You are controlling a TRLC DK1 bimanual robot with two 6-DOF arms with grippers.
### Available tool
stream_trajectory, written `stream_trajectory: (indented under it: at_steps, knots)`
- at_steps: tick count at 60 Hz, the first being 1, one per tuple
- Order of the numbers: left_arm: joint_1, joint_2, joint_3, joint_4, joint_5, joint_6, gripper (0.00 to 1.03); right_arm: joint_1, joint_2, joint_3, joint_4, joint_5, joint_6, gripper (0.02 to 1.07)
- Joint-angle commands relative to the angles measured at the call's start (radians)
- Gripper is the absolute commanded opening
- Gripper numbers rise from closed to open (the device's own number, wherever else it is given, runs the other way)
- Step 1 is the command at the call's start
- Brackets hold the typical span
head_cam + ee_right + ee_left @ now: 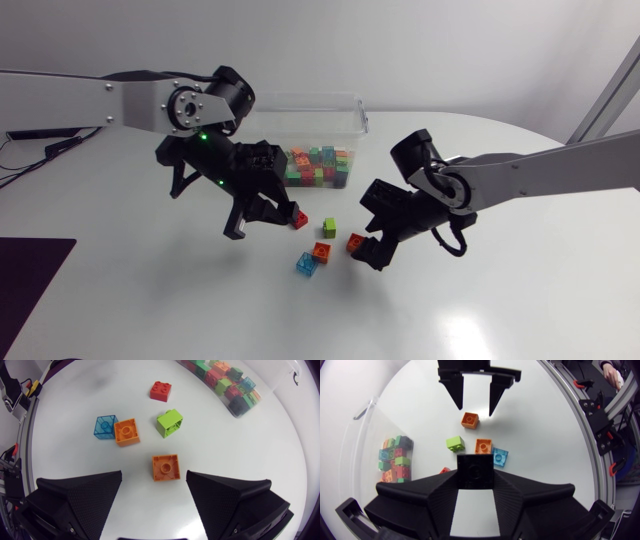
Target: Place the duplo bricks in the container
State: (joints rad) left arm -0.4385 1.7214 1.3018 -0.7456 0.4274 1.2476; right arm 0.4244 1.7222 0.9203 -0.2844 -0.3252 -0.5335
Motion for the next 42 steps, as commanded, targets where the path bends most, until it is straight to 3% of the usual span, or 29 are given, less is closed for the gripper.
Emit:
stream_trajectory:
  at_steps: [1,14,23,42]
  knots:
    - [0.004,-0.074,-0.044,0.032,0.017,-0.088,0.35,-0.003,0.071,0.052,-0.002,0.002,-0.039,0.95]
    - [0.012,-0.160,-0.073,0.164,0.017,-0.272,0.36,-0.010,0.178,0.160,-0.073,0.006,-0.068,0.94]
    - [0.032,-0.175,-0.068,0.253,0.008,-0.361,0.36,-0.015,0.214,0.193,-0.118,0.014,-0.082,0.81]
    - [0.041,-0.163,-0.035,0.394,-0.049,-0.514,0.36,-0.016,0.241,0.232,-0.167,0.028,-0.105,0.31]
